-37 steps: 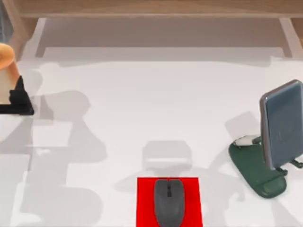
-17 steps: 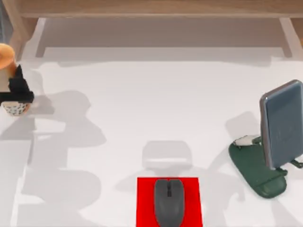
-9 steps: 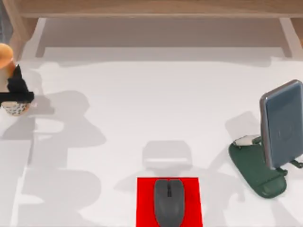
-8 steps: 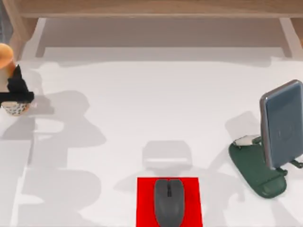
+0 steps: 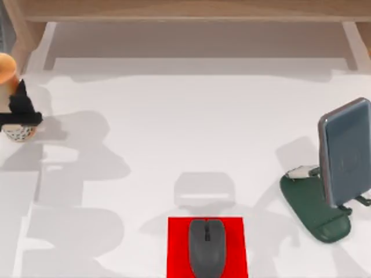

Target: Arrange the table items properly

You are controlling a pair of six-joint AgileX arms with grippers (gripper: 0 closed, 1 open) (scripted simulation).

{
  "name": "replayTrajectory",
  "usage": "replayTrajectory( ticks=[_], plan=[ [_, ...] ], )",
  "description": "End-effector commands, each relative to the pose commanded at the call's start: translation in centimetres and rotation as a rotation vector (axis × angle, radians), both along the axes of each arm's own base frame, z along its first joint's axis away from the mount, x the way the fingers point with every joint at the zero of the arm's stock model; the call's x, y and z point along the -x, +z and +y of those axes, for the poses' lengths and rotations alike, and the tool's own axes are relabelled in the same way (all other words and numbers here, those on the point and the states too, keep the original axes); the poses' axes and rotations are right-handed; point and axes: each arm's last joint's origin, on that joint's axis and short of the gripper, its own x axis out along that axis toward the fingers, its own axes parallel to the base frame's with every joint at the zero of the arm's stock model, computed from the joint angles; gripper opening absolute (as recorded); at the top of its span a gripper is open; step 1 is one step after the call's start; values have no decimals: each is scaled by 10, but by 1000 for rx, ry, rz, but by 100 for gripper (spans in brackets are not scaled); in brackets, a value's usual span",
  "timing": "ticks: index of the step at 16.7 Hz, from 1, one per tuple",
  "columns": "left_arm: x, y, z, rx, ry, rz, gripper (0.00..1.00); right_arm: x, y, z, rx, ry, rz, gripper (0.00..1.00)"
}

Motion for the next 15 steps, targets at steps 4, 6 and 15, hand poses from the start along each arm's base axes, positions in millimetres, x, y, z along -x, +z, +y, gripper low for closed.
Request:
replayTrajectory(
  ticks=[4, 6, 15],
  plan=[
    [0, 5, 0, -2, 1, 0, 0, 0, 0, 0, 0, 0, 0, 100],
    [0, 9, 0, -2, 1, 0, 0, 0, 0, 0, 0, 0, 0, 100],
    [-15, 39, -27, -4, -35, -130, 0, 0, 0, 0, 0, 0, 0, 100]
  ],
)
